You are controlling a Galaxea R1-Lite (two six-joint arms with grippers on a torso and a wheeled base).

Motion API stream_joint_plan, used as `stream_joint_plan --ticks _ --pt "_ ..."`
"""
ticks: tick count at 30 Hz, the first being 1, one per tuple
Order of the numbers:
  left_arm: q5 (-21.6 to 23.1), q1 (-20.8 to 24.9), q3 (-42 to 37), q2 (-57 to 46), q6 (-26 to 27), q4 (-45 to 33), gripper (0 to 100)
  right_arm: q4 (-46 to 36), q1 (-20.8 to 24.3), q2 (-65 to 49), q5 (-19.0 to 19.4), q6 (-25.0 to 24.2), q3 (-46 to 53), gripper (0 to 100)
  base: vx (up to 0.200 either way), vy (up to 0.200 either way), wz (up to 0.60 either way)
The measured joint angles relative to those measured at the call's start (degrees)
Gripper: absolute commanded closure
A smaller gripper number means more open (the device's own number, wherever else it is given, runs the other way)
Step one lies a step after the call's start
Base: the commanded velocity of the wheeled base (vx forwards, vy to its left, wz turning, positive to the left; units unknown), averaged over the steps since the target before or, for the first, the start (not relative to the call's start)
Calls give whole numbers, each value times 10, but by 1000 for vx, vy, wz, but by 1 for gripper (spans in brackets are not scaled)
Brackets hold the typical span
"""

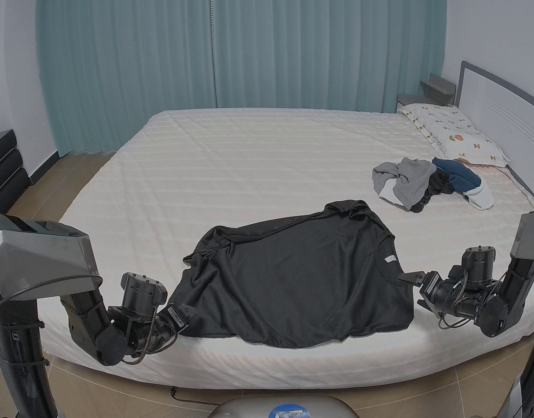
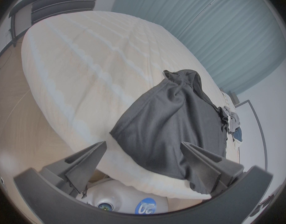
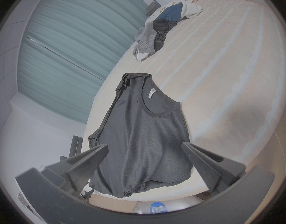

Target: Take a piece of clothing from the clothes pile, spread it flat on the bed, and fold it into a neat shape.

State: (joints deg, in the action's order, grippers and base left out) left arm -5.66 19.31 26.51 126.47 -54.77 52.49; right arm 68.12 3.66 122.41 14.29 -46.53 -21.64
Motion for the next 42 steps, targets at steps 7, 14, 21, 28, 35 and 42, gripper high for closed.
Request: stream_joint_plan --ticks 7,14,21,28,35,42 --pt "-7 -2 20 16 0 0 100 0 7 4 -7 17 4 0 0 0 0" --pt "-11 -16 16 17 -2 39 100 0 14 25 -45 37 4 0 0 0 0" --pt "-15 -32 2 -7 -3 67 100 22 14 63 -64 47 -14 0 0 0 0" --pt "-17 -52 0 -29 -6 98 100 45 23 100 -77 54 -19 0 0 0 0" --pt "-17 -58 -1 -35 -7 101 100 46 24 125 -79 56 -38 100 0 0 0" --pt "-16 -60 1 -38 -7 101 100 47 21 137 -79 56 -59 100 0 0 0"
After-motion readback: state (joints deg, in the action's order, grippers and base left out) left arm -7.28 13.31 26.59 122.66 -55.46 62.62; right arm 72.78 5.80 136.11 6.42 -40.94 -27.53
